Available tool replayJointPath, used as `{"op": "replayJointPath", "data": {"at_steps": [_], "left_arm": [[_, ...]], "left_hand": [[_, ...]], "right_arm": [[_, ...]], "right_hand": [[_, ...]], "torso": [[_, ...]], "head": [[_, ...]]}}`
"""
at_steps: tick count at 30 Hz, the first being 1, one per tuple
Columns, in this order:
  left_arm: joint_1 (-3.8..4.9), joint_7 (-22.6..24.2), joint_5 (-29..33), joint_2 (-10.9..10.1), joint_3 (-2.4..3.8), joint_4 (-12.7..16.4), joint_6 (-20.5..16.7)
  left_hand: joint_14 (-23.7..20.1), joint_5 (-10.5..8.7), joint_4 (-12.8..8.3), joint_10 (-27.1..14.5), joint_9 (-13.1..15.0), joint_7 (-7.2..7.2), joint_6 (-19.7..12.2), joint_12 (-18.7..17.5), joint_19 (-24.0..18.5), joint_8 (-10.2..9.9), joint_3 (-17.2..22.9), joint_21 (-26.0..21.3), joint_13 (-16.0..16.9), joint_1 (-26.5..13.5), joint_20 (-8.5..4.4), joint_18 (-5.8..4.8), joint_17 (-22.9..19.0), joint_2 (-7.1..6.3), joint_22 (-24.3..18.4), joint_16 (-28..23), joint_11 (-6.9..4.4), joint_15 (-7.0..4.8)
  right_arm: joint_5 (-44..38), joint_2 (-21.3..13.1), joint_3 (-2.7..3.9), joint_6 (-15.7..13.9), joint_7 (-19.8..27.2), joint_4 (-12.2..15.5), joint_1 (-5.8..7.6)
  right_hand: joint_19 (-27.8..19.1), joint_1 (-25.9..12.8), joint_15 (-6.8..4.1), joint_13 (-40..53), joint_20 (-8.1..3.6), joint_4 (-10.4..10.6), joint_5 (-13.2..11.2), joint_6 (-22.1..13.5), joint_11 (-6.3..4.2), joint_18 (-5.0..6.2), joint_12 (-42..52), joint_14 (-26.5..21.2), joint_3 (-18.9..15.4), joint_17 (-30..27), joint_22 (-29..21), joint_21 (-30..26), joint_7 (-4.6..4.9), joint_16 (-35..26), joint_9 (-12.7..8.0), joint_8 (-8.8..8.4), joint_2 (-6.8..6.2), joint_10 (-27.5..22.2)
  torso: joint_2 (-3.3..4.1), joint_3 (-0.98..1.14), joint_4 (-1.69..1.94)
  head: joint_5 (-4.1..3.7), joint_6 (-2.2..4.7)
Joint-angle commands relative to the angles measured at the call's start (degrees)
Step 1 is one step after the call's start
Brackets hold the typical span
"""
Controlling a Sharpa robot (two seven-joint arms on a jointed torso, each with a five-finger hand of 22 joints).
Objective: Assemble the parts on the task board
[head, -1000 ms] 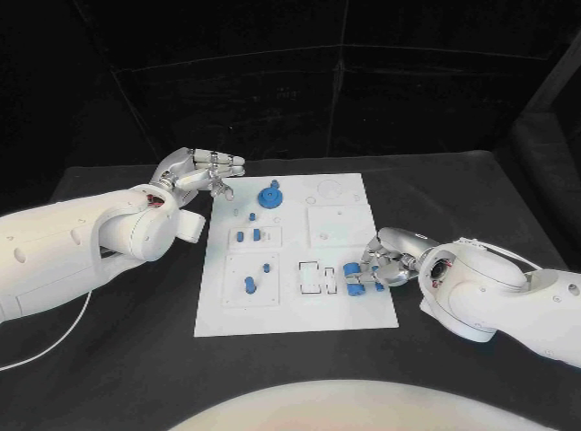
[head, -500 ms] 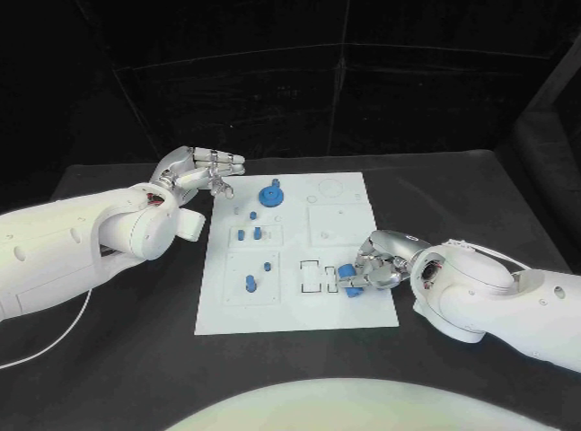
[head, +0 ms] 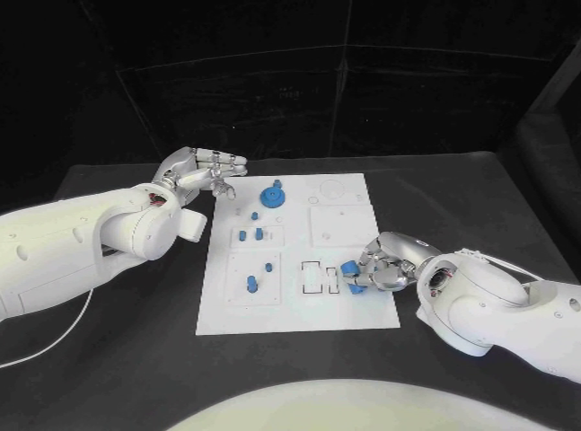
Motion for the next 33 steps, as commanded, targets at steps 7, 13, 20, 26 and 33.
{"op": "replayJointPath", "data": {"at_steps": [7,13,20,26,33], "left_arm": [[0.08,-0.1,0.13,-0.07,0.05,0.28,0.79],[0.09,-0.19,0.13,-0.03,0.05,0.3,0.91],[0.09,-0.26,0.13,0.14,0.05,0.27,1.0],[0.1,-0.37,0.13,0.28,0.05,0.24,1.05],[0.1,-0.57,0.13,0.38,0.05,0.16,1.13]], "left_hand": [[-0.44,0.1,-0.03,-0.44,-0.08,0.27,-0.29,0.27,0.29,0.33,-0.37,-0.22,0.07,-0.07,0.13,0.75,-0.05,0.7,-0.09,-0.11,0.05,0.0],[-0.44,0.1,-0.03,-0.44,-0.08,0.27,-0.29,0.27,0.29,0.33,-0.37,-0.22,0.07,-0.07,0.13,0.75,-0.05,0.7,-0.09,-0.11,0.05,0.0],[-0.44,0.1,-0.03,-0.47,-0.08,0.28,-0.3,0.29,0.3,0.34,-0.4,-0.24,0.07,-0.08,0.13,0.75,-0.08,0.71,-0.1,-0.11,0.05,0.01],[-0.45,0.1,-0.02,-0.51,-0.08,0.28,-0.32,0.31,0.31,0.34,-0.44,-0.25,0.07,-0.09,0.13,0.75,-0.1,0.71,-0.12,-0.1,0.07,0.01],[-0.45,0.1,-0.02,-0.51,-0.08,0.28,-0.32,0.31,0.31,0.34,-0.44,-0.25,0.07,-0.09,0.13,0.75,-0.1,0.71,-0.12,-0.1,0.07,0.01]], "right_arm": [[2.79,0.92,0.07,-7.02,1.73,2.25,0.08],[4.19,2.83,0.07,-4.68,1.34,1.59,0.09],[4.96,5.68,0.09,-2.38,0.4,0.0,0.11],[5.11,7.61,0.09,0.51,-1.1,-1.78,0.13],[4.52,8.82,0.1,-0.37,-1.95,-2.59,0.14]], "right_hand": [[0.3,-0.08,-0.31,-0.02,-0.24,0.11,0.45,0.43,-0.12,-0.92,0.09,3.78,-0.36,2.43,0.15,0.35,-0.12,0.21,0.25,0.36,0.64,0.35],[0.33,-0.37,-0.34,-0.14,-0.28,0.21,0.51,0.43,-0.14,-0.93,-0.09,3.79,-0.58,2.51,0.2,0.38,-0.14,0.25,0.44,0.42,0.8,0.32],[0.36,-1.05,-0.37,-0.42,-0.3,0.27,0.18,0.41,-0.17,-0.95,-0.53,3.77,-1.07,2.47,0.29,0.42,-0.2,0.22,0.8,0.52,1.09,0.18],[0.38,-2.41,-0.44,-0.5,-0.36,0.23,-2.34,0.39,-0.27,-0.96,-1.05,3.77,-2.37,2.6,0.41,0.46,-0.32,0.26,1.7,0.74,1.57,0.19],[0.37,-2.85,-0.47,-0.5,-0.39,0.23,-3.32,0.4,-0.31,-0.96,-1.21,3.76,-2.92,2.58,0.41,0.45,-0.37,0.24,2.05,0.83,1.6,0.23]], "torso": [[0.06,-0.03,-0.01],[0.1,-0.06,0.08],[0.1,0.0,0.14],[0.13,-0.04,0.07],[0.13,0.02,-0.09]], "head": [[0.15,0.17],[0.28,0.16],[0.42,0.19],[0.64,0.18],[0.93,0.17]]}}
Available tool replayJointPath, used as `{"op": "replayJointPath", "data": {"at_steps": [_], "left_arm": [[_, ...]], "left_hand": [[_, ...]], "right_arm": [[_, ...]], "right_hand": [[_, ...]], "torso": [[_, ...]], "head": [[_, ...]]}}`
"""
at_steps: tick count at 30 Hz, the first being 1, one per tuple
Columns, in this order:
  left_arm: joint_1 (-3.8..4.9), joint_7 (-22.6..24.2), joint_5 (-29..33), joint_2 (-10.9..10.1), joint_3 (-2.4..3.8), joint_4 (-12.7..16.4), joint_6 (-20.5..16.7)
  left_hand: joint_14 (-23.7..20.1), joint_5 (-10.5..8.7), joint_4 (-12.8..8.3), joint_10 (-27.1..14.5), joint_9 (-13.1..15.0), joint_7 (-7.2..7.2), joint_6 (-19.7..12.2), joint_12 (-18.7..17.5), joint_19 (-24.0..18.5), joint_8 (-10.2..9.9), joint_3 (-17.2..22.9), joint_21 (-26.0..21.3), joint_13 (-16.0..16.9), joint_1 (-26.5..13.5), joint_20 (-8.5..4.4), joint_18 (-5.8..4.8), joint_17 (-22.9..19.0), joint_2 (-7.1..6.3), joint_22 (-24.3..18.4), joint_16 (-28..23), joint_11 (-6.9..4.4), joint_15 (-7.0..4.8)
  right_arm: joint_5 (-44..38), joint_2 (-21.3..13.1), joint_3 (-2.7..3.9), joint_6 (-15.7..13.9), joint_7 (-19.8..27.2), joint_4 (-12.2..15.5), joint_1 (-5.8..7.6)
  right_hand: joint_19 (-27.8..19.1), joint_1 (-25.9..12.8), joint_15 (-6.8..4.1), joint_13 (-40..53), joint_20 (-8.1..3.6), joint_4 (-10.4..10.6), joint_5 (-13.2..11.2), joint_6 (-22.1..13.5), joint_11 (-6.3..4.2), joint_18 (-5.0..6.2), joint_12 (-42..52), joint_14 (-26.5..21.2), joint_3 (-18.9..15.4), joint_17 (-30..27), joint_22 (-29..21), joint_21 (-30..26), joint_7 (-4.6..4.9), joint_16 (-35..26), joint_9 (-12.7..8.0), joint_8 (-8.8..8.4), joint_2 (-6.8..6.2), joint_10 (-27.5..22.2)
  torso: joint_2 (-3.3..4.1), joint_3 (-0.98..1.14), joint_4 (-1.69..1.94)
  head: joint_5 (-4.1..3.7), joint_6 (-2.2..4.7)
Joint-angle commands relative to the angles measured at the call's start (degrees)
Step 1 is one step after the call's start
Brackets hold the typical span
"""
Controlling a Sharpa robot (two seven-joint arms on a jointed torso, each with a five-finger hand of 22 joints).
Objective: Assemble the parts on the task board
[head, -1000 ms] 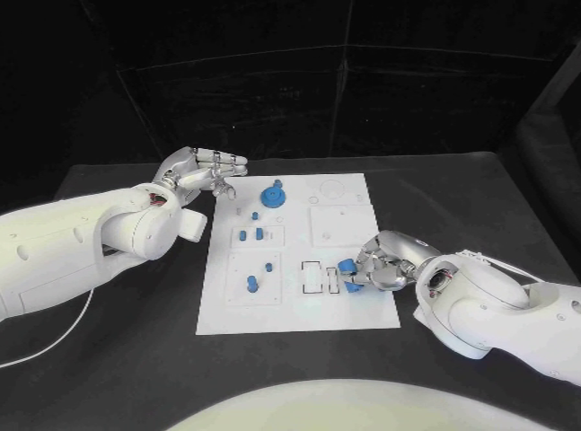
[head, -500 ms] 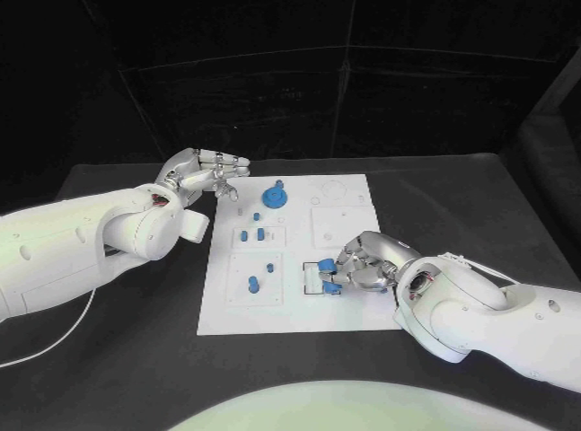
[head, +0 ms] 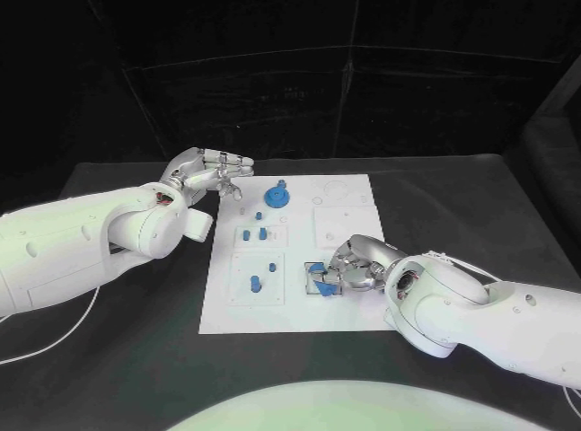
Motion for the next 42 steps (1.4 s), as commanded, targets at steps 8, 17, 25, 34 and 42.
{"op": "replayJointPath", "data": {"at_steps": [8,17,25,34,42], "left_arm": [[0.09,-0.25,0.13,0.21,0.05,-0.02,0.81],[0.09,-0.37,0.13,0.24,0.04,-0.07,0.88],[0.08,-0.45,0.13,0.22,0.04,-0.13,0.96],[0.08,-0.51,0.13,0.24,0.04,-0.19,1.04],[0.08,-0.5,0.13,0.17,0.03,-0.2,0.99]], "left_hand": [[-0.45,0.1,-0.02,-0.51,-0.08,0.08,-0.11,0.31,0.31,0.34,-0.44,-0.25,0.08,0.1,0.13,0.75,-0.05,0.52,-0.06,-0.1,0.07,0.01],[-0.45,0.1,-0.02,-0.51,-0.08,0.08,-0.11,0.31,0.31,0.34,-0.44,-0.25,0.08,0.1,0.13,0.75,-0.05,0.52,-0.06,-0.1,0.07,0.01],[-0.45,0.1,-0.02,-0.58,-0.09,0.08,-0.15,0.35,0.33,0.35,-0.49,-0.28,0.07,0.11,0.14,0.75,-0.07,0.54,-0.08,-0.08,0.07,0.02],[-0.45,0.1,-0.02,-0.59,-0.09,0.08,-0.16,0.36,0.33,0.35,-0.5,-0.29,0.07,0.11,0.14,0.75,-0.07,0.55,-0.09,-0.07,0.07,0.02],[-0.45,0.1,-0.02,-0.59,-0.09,0.08,-0.16,0.36,0.33,0.35,-0.5,-0.29,0.07,0.11,0.14,0.75,-0.07,0.55,-0.09,-0.07,0.07,0.02]], "right_arm": [[-0.91,0.73,0.0,-1.69,-1.38,-0.71,0.06],[-1.02,0.61,0.0,-1.49,-0.19,-0.18,0.06],[-1.03,-0.14,0.0,-0.32,1.43,1.06,0.05],[-2.82,-0.36,0.0,0.22,1.06,0.88,0.05],[-3.55,-1.5,0.01,-2.31,1.9,1.19,0.06]], "right_hand": [[0.11,-8.56,-0.37,-1.54,-0.16,0.37,-19.61,-0.67,-0.15,-0.96,-2.67,3.63,-1.74,2.25,0.06,0.12,-0.03,-0.08,1.75,0.12,-4.42,-0.75],[0.12,-11.96,-0.36,-2.18,-0.14,0.42,-19.75,-1.0,-0.12,-0.97,-3.71,3.65,0.47,2.44,0.14,0.11,0.01,-0.05,2.44,0.12,-8.32,-1.16],[0.18,-5.18,-0.38,-1.53,-0.12,-0.71,-15.94,-0.96,-0.19,-1.0,-3.55,3.71,3.48,2.66,0.39,0.18,-0.07,-0.01,3.44,0.25,-4.79,-0.66],[0.21,5.69,-0.46,-1.21,-0.22,-5.83,-13.7,-0.87,-0.25,-1.02,-3.75,3.76,4.62,2.85,0.58,0.22,-0.05,0.01,4.34,0.32,-2.84,-0.47],[0.17,5.81,-0.35,-1.09,-0.14,-5.87,-12.16,-1.0,-0.12,-1.01,-3.84,3.73,3.64,2.77,0.5,0.16,0.1,-0.07,4.51,0.04,-2.12,-0.39]], "torso": [[-0.03,0.07,-0.04],[0.0,0.07,-0.16],[0.01,0.09,-0.14],[0.0,0.04,-0.06],[-0.04,0.08,-0.22]], "head": [[0.13,0.11],[0.08,0.13],[0.19,0.03],[0.08,-0.09],[-0.02,0.01]]}}
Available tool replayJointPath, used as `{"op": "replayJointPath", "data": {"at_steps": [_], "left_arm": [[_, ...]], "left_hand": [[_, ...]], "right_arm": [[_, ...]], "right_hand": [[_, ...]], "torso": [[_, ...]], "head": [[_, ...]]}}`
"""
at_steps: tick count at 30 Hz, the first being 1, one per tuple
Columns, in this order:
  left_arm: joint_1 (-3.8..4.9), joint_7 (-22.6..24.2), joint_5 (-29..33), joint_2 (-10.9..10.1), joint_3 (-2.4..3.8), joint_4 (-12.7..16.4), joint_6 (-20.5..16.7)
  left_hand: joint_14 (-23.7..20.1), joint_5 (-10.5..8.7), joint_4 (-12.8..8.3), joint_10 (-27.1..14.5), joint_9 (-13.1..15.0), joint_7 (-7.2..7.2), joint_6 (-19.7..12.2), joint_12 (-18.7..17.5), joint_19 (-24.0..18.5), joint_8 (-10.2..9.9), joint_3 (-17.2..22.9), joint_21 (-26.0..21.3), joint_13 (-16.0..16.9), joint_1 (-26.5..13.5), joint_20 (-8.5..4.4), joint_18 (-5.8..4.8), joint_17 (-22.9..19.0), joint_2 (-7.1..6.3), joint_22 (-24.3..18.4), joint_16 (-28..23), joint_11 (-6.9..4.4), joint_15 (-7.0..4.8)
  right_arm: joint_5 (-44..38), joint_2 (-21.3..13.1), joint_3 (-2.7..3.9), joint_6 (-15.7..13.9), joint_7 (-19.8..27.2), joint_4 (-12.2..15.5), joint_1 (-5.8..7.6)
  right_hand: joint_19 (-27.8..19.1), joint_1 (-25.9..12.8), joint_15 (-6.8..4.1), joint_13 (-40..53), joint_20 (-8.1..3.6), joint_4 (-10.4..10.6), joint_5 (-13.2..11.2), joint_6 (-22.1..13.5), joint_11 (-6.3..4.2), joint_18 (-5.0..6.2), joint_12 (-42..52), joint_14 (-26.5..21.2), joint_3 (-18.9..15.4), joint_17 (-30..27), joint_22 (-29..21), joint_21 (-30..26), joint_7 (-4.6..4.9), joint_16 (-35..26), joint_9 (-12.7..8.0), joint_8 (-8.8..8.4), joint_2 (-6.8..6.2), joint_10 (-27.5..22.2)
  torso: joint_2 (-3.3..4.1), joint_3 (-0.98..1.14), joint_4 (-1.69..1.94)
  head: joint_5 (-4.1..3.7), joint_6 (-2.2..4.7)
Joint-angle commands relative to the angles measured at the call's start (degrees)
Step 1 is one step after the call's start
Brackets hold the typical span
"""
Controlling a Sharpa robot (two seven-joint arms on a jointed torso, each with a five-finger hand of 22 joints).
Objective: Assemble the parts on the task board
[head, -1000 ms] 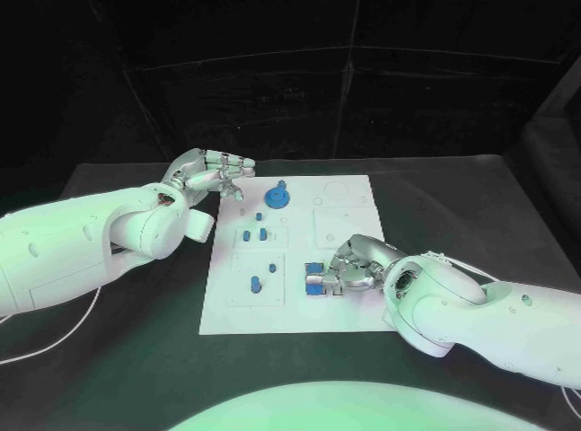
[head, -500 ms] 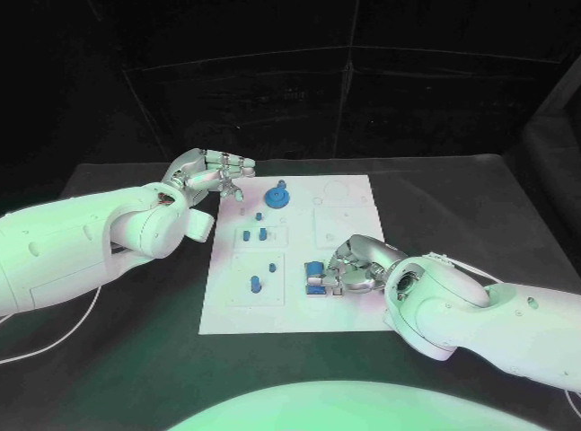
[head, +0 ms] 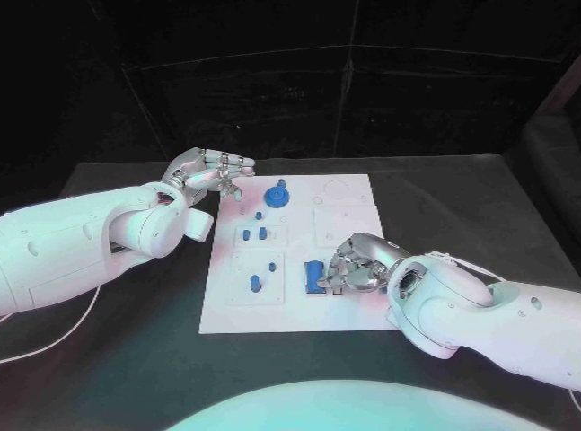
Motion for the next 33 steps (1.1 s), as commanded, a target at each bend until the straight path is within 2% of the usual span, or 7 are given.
{"op": "replayJointPath", "data": {"at_steps": [1,6,8,13,19,33], "left_arm": [[0.08,0.13,0.13,-0.02,0.05,0.03,0.59],[0.08,0.14,0.13,0.0,0.05,0.01,0.6],[0.08,0.16,0.13,0.07,0.05,-0.02,0.61],[0.08,0.14,0.13,0.14,0.05,-0.01,0.66],[0.08,0.11,0.13,0.04,0.05,-0.02,0.63],[0.08,0.1,0.13,0.09,0.05,-0.06,0.64]], "left_hand": [[-0.45,0.1,0.14,-0.38,-0.09,0.09,-0.16,0.36,0.33,0.35,-0.34,-0.29,0.07,0.11,0.14,0.75,-0.09,0.55,-0.05,-0.07,-0.14,0.02],[-0.45,0.1,0.14,-0.38,-0.09,0.09,-0.16,0.36,0.33,0.35,-0.34,-0.29,0.07,0.11,0.14,0.75,-0.09,0.55,-0.05,-0.07,-0.14,0.02],[-0.45,0.1,0.14,-0.38,-0.09,0.09,-0.16,0.36,0.33,0.35,-0.34,-0.29,0.07,0.11,0.14,0.75,-0.09,0.55,-0.05,-0.07,-0.14,0.02],[-0.45,0.1,0.14,-0.38,-0.09,0.09,-0.16,0.36,0.33,0.35,-0.34,-0.29,0.07,0.11,0.14,0.75,-0.09,0.55,-0.05,-0.07,-0.14,0.02],[-0.45,0.1,0.14,-0.38,-0.09,0.09,-0.16,0.36,0.33,0.35,-0.34,-0.29,0.07,0.11,0.14,0.75,-0.09,0.55,-0.05,-0.07,-0.14,0.02],[-0.46,0.11,0.07,-0.44,-0.1,0.07,-0.2,0.43,0.36,0.38,-0.36,-0.33,0.07,0.22,0.14,0.75,-0.15,0.6,-0.08,-0.06,-0.15,0.02]], "right_arm": [[-1.32,-0.75,0.03,-1.49,1.32,0.46,0.08],[-0.96,-1.07,0.04,-0.41,2.03,0.6,0.09],[-0.82,-1.09,0.04,0.22,2.3,0.68,0.09],[-0.67,-1.2,0.04,1.73,2.66,0.79,0.1],[-0.61,-0.99,0.03,3.36,2.72,0.63,0.09],[-1.32,0.99,0.03,1.97,0.46,-1.21,0.09]], "right_hand": [[0.18,-0.22,-0.14,-0.02,-0.14,0.0,0.43,-0.24,-0.03,-1.01,-0.36,3.52,-0.56,2.8,-0.04,0.16,0.07,-0.06,0.07,0.01,0.05,0.32],[0.22,-0.1,-0.12,-0.02,-0.11,-0.15,0.32,-0.31,-0.01,-1.03,-0.41,3.52,-0.99,2.83,0.06,0.2,0.09,-0.06,0.09,-0.09,-0.26,0.29],[0.22,-0.1,-0.12,-0.01,-0.11,-0.15,0.31,-0.3,-0.01,-1.03,-0.41,3.52,-1.01,2.84,0.07,0.21,0.09,-0.05,0.09,-0.09,-0.27,0.3],[0.26,-0.07,-0.11,0.11,-0.1,-0.18,0.22,-0.24,-0.01,-1.06,-0.3,3.54,-1.11,2.93,0.2,0.27,0.08,-0.01,0.12,-0.07,-0.31,0.37],[0.3,0.01,-0.11,0.13,-0.1,-0.23,0.05,-0.09,-0.04,-1.08,-0.29,3.55,-1.27,2.96,0.31,0.31,0.04,0.0,0.17,-0.03,-0.33,0.39],[0.3,0.73,-0.22,0.29,-0.14,-0.47,0.17,0.57,-0.2,-1.08,-0.24,3.57,-1.36,3.05,0.38,0.33,-0.16,0.03,0.38,0.16,0.69,0.52]], "torso": [[-0.03,0.03,-0.15],[-0.02,-0.06,-0.24],[-0.02,-0.01,-0.03],[-0.01,-0.06,0.09],[0.07,-0.02,-0.02],[0.02,-0.01,0.04]], "head": [[-0.14,0.1],[-0.44,0.3],[-0.44,0.28],[-0.42,0.22],[-0.2,0.09],[-0.09,-0.06]]}}
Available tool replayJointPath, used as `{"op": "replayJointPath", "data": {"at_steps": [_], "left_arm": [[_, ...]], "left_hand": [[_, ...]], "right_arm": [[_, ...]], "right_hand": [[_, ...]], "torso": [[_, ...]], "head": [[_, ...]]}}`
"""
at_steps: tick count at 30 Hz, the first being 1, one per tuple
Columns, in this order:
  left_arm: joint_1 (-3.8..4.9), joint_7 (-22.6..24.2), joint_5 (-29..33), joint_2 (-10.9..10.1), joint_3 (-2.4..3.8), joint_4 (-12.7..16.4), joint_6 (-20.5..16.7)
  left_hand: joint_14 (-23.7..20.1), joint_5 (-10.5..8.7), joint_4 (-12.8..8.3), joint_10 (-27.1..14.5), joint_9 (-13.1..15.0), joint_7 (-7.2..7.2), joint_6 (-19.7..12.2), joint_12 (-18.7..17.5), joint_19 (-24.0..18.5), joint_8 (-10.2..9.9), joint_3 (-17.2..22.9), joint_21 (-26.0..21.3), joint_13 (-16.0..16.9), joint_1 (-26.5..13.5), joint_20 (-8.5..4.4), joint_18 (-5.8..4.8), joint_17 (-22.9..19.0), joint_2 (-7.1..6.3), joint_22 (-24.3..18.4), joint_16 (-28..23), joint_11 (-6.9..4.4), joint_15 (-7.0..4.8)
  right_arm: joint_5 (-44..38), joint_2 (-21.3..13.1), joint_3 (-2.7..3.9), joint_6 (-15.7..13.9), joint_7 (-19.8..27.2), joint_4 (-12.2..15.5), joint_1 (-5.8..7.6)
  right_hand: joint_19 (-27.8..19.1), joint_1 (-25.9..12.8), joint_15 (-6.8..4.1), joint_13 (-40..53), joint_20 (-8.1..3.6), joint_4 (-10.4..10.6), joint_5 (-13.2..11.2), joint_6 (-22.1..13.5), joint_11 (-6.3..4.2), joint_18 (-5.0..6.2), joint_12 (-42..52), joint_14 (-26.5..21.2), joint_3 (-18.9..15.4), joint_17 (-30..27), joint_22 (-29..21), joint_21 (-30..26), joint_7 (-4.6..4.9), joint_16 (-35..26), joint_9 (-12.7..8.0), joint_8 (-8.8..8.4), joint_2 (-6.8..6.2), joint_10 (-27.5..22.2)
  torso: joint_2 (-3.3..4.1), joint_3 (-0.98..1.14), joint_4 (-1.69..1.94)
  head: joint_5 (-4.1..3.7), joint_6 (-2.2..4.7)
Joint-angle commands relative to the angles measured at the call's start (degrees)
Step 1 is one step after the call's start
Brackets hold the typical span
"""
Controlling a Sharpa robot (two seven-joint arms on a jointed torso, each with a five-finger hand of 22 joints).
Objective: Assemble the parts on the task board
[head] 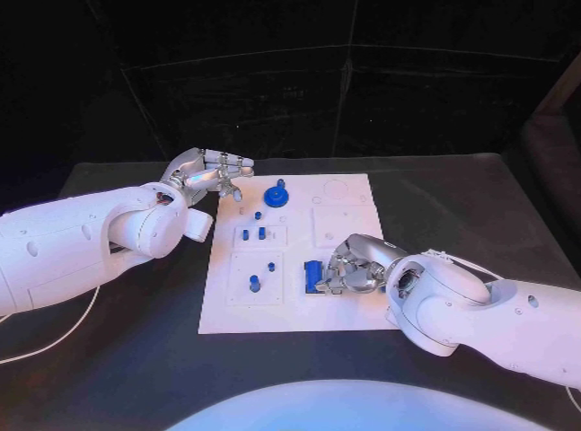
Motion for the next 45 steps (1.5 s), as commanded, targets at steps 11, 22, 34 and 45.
{"op": "replayJointPath", "data": {"at_steps": [11,22,34,45], "left_arm": [[0.09,0.13,0.13,0.0,0.05,0.01,0.55],[0.09,0.0,0.13,-0.16,0.04,0.01,0.66],[0.08,-0.04,0.13,-0.38,0.03,0.16,0.6],[0.07,0.31,0.13,-0.37,0.03,0.22,0.48]], "left_hand": [[-0.45,0.11,0.05,-0.46,-0.1,0.08,-0.2,0.22,0.37,0.39,-0.37,-0.34,0.07,0.02,0.13,0.75,-0.03,0.39,-0.11,-0.03,-0.14,0.02],[-0.45,0.11,0.05,-0.46,-0.1,0.08,-0.2,0.22,0.37,0.39,-0.37,-0.34,0.07,0.02,0.13,0.75,-0.03,0.39,-0.11,-0.03,-0.14,0.02],[-0.45,0.11,0.05,-0.46,-0.1,0.08,-0.2,0.22,0.37,0.39,-0.37,-0.34,0.07,0.02,0.13,0.75,-0.03,0.39,-0.11,-0.03,-0.14,0.02],[-0.45,0.11,0.05,-0.46,-0.1,0.08,-0.2,0.22,0.37,0.39,-0.37,-0.34,0.07,0.02,0.13,0.75,-0.03,0.39,-0.11,-0.03,-0.14,0.02]], "right_arm": [[-1.56,0.5,0.03,-1.95,-1.99,-0.61,0.08],[0.64,-1.79,0.03,-4.96,1.95,1.6,0.08],[1.49,-8.71,0.05,-5.19,2.1,3.94,0.3],[-5.25,-13.79,0.03,-1.67,-0.38,4.18,0.47]], "right_hand": [[0.35,0.75,-0.36,0.19,-0.24,-0.13,0.76,0.83,-0.14,-1.09,0.03,3.58,-0.48,3.04,0.2,0.38,-0.2,0.03,0.26,0.23,1.34,0.41],[0.19,0.17,0.35,-0.1,0.19,0.24,1.86,-2.67,0.86,-1.07,-0.63,3.46,-2.49,2.58,-0.07,0.2,1.1,-0.29,-0.85,-2.74,1.09,-0.03],[-0.24,1.91,0.89,-2.87,0.83,0.24,8.92,-2.93,1.43,-0.89,-4.15,3.21,-3.21,1.7,-0.85,-0.31,1.75,-0.97,-2.48,-4.96,2.62,-2.06],[-0.33,1.85,0.9,-4.1,0.89,0.65,8.79,-1.66,1.37,-0.85,-5.69,3.19,-3.96,1.71,-1.0,-0.44,1.61,-1.06,-2.83,-5.04,2.77,-2.83]], "torso": [[-0.01,0.03,-0.07],[-0.05,0.04,-0.07],[-0.04,-0.04,-0.13],[-0.03,0.07,-0.2]], "head": [[0.12,-0.02],[0.12,0.09],[-0.68,0.33],[-2.26,0.87]]}}
